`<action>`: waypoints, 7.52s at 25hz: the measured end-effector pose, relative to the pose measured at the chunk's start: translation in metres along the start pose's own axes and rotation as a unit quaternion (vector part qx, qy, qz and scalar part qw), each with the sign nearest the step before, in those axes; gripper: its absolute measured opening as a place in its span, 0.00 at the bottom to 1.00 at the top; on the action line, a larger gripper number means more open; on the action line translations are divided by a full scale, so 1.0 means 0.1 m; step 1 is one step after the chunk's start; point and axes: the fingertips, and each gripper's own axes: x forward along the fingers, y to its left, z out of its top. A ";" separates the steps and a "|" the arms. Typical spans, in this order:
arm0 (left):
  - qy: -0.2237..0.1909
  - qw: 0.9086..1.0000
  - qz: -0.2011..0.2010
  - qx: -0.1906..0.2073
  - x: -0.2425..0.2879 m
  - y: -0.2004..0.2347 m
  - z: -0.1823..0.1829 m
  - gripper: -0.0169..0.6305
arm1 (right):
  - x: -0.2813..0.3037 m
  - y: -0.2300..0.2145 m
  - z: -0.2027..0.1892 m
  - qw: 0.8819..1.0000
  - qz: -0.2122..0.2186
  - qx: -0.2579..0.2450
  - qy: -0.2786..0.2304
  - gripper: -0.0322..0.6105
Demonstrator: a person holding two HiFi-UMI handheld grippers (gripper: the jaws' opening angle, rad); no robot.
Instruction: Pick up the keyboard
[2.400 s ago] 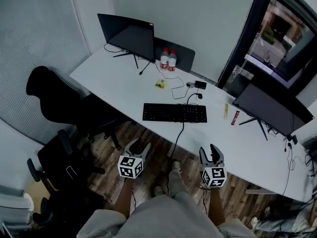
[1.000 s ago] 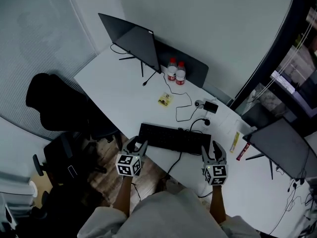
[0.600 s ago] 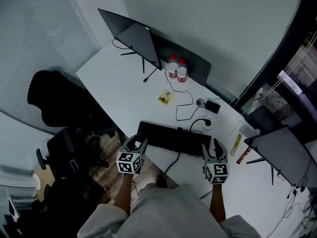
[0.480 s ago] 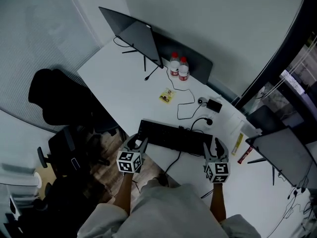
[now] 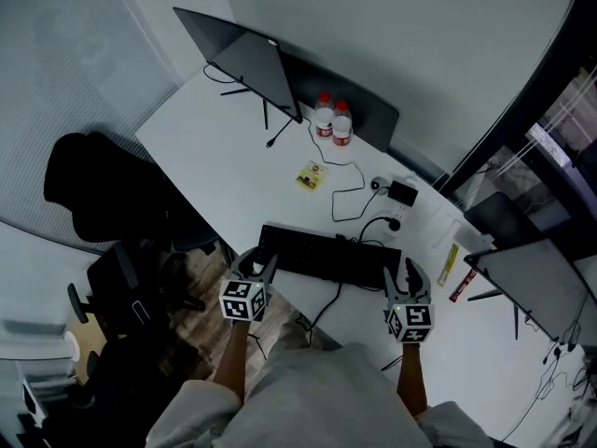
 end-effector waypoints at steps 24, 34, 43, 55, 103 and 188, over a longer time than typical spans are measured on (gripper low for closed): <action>0.079 0.994 -0.068 -0.009 0.57 0.51 -0.31 0.37 | 0.20 0.07 0.08 0.996 -0.085 0.008 0.023 0.39; 0.119 0.988 -0.080 -0.056 0.89 0.64 -0.54 0.46 | 0.25 0.07 0.09 0.995 -0.096 0.003 0.036 0.38; 0.145 0.982 -0.089 -0.083 1.06 0.63 -0.69 0.49 | 0.28 0.02 0.06 0.994 -0.101 0.002 0.044 0.37; 0.161 0.978 -0.092 -0.091 1.15 0.57 -0.75 0.50 | 0.25 -0.14 0.02 0.993 -0.110 0.013 0.046 0.37; 0.144 0.983 -0.061 -0.094 1.16 0.59 -0.76 0.50 | 0.89 -0.42 -1.38 0.957 -0.034 0.210 0.199 0.62; -0.178 0.976 -0.125 -0.017 0.34 0.11 1.98 0.51 | -0.07 -0.45 1.47 0.983 -0.091 0.071 -0.139 0.61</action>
